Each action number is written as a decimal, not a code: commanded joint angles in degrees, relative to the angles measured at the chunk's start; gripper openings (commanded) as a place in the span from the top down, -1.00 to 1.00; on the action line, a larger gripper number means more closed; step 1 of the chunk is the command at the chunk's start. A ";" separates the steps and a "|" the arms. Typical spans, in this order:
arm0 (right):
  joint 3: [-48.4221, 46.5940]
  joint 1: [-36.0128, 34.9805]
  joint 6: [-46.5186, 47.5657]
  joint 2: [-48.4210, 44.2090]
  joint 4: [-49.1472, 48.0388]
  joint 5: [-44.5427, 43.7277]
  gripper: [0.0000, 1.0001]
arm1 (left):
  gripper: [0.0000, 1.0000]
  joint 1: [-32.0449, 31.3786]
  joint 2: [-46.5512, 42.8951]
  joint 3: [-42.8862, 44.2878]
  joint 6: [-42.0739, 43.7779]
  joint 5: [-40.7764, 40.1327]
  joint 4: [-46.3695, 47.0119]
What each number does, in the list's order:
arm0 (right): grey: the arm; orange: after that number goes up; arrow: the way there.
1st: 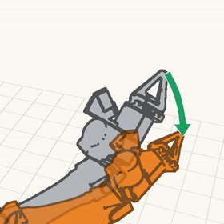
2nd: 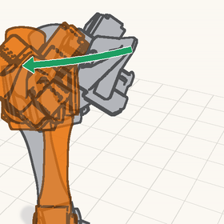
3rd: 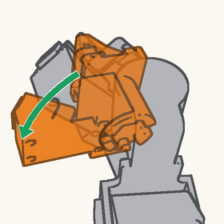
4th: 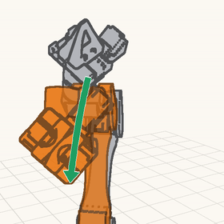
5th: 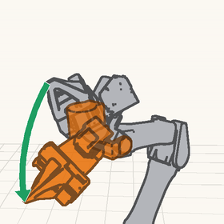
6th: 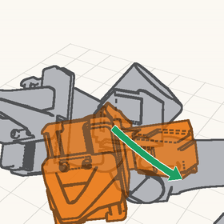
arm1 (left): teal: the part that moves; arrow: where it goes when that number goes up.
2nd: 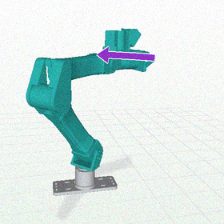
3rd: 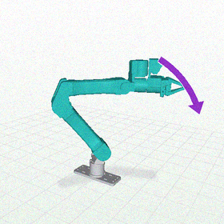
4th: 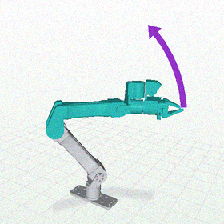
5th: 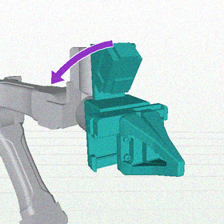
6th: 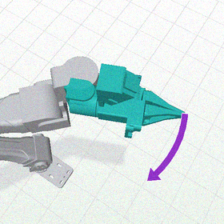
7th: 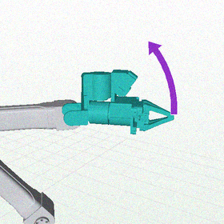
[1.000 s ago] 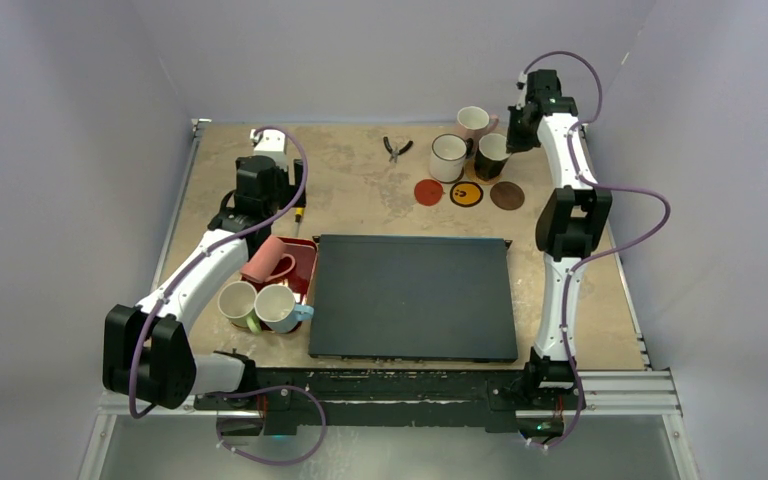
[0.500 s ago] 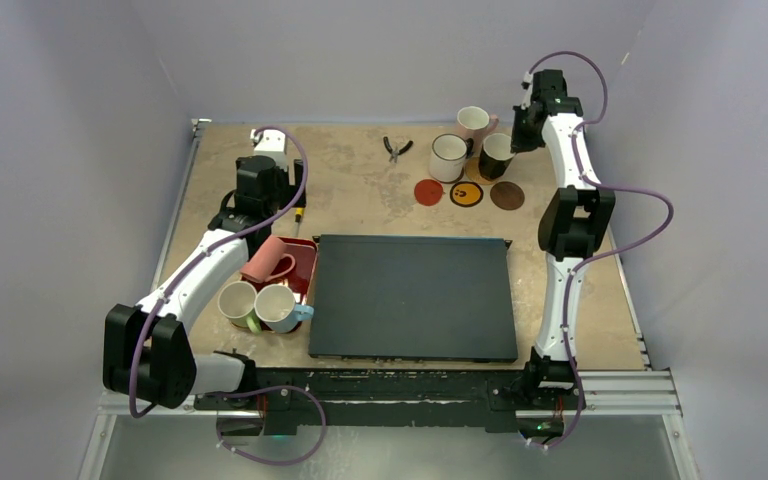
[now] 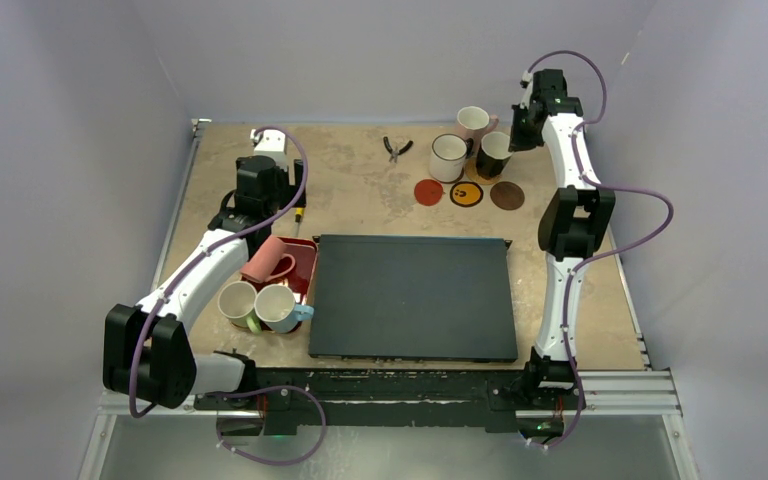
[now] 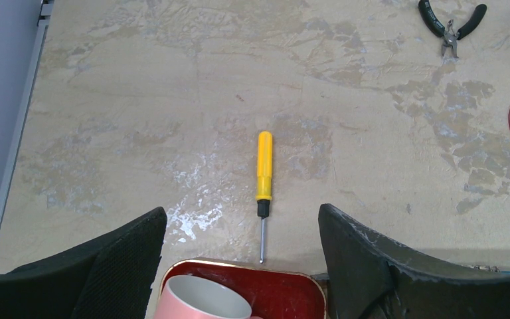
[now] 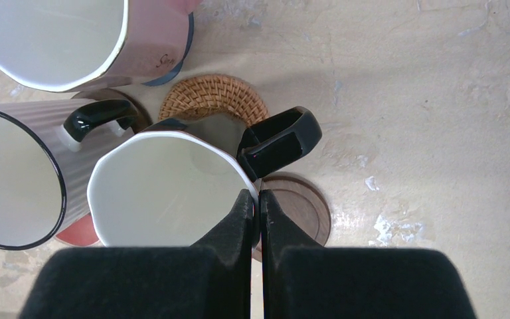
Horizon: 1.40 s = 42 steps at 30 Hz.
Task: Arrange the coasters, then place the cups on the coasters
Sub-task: Place the cup on the coaster.
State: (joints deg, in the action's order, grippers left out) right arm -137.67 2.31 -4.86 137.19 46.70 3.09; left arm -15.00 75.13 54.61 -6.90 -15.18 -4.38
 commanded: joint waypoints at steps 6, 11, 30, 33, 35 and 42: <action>-3.06 -0.19 0.10 -4.91 -3.72 3.67 1.00 | -0.60 0.37 0.19 1.10 -0.75 0.50 1.04; -2.87 -0.20 0.50 -4.42 -3.36 3.53 1.00 | -0.60 0.41 0.19 1.10 -0.75 0.50 1.04; -2.87 -0.55 0.99 -3.80 -3.60 4.20 0.38 | -0.60 0.35 0.36 1.06 -0.66 0.33 0.95; -2.28 -0.55 0.54 -4.88 -3.82 3.95 0.17 | -0.60 0.40 0.36 1.09 -0.66 0.25 0.97; -0.83 -0.54 -0.18 -6.53 -4.82 3.78 0.03 | -0.60 0.37 0.34 1.10 -0.62 0.24 0.95; 3.04 -0.45 -2.75 -9.81 -7.06 4.03 -0.27 | -0.60 0.41 0.18 1.20 -0.60 0.17 0.87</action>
State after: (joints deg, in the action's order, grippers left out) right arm -134.87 2.15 -6.04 132.51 42.37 5.82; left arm -15.00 75.16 54.61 -6.90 -15.18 -4.38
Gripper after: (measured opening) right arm 0.622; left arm 0.803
